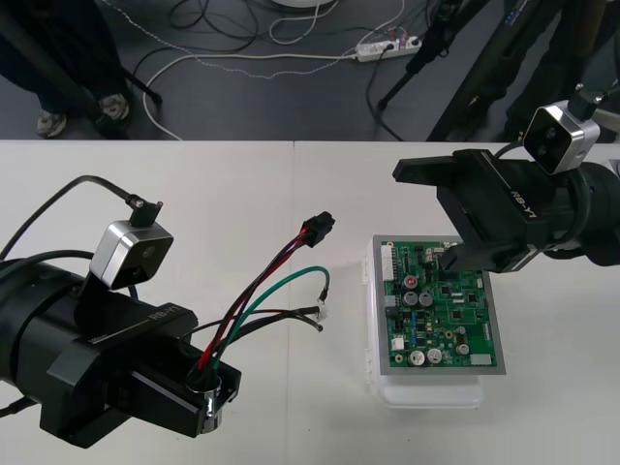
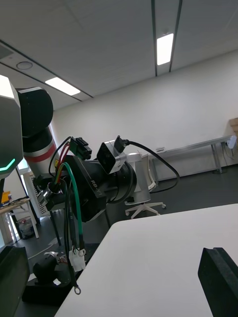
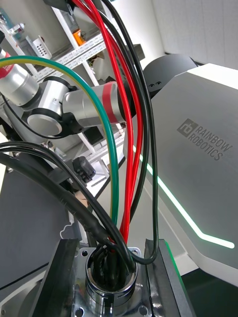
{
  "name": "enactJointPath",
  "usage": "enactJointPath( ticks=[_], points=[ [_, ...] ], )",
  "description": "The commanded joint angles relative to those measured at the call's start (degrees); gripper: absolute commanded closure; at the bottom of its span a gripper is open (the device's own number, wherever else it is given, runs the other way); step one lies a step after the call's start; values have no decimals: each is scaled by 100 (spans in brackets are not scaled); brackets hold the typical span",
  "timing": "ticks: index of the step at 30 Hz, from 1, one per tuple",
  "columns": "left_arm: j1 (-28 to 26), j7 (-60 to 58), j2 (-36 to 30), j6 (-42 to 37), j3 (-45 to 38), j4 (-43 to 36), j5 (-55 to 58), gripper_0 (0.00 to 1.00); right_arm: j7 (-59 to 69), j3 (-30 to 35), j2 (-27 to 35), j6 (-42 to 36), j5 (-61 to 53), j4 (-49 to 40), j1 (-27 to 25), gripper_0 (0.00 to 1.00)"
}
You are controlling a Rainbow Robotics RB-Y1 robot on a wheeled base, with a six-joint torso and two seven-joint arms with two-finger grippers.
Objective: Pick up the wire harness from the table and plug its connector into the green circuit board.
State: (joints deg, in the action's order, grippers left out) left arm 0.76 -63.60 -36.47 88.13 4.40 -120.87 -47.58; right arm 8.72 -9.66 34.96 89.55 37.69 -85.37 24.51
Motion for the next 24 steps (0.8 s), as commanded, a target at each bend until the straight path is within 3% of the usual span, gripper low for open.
enactJointPath(
  ticks=[1, 24],
  points=[
    [196, -241, 140, 187, 105, -200, 82, 100, 147, -273, -112, 45, -139, -129, 239, 0],
    [196, -223, 140, 187, 210, -200, 91, 100, 288, -704, -314, 45, -323, -718, 256, 0]
  ],
)
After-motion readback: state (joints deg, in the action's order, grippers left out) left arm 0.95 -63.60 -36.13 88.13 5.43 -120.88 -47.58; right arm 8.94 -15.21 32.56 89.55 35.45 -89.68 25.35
